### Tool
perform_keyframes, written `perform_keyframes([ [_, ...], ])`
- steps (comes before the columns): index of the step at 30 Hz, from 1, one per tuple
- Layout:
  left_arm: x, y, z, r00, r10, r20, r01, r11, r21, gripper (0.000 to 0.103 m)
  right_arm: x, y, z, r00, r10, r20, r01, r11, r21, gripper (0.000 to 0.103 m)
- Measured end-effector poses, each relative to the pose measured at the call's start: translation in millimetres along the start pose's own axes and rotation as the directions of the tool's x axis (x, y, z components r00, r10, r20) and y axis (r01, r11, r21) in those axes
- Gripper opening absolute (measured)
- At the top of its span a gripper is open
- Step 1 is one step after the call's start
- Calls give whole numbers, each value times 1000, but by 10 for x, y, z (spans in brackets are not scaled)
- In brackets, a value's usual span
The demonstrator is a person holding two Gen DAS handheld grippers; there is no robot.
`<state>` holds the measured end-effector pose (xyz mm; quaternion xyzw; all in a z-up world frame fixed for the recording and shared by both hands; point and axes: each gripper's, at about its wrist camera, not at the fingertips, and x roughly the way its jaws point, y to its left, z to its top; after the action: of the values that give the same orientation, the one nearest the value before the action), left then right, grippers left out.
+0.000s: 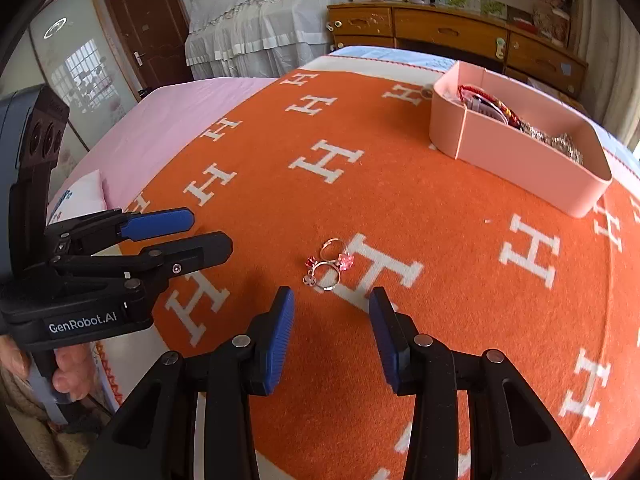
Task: Organize jewelry
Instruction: 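Position the right tool fingers around the pink rings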
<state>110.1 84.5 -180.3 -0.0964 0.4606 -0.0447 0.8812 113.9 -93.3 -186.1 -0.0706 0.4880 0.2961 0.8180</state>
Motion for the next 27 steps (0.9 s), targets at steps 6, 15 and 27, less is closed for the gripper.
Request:
perform_keyframes([
  [6, 57, 42, 0, 1000, -11, -16, 10, 1000, -17, 55, 84, 157, 55, 1000, 4, -6, -5, 993, -121, 40],
  [15, 70, 105, 3, 1000, -16, -17, 15, 999, -33, 55, 213, 262, 176, 1000, 25, -1, -25, 972, -234, 40],
  [27, 68, 122, 4, 1000, -18, -16, 17, 999, -38, 55, 247, 267, 222, 1000, 3, -4, -4, 947, -321, 33],
])
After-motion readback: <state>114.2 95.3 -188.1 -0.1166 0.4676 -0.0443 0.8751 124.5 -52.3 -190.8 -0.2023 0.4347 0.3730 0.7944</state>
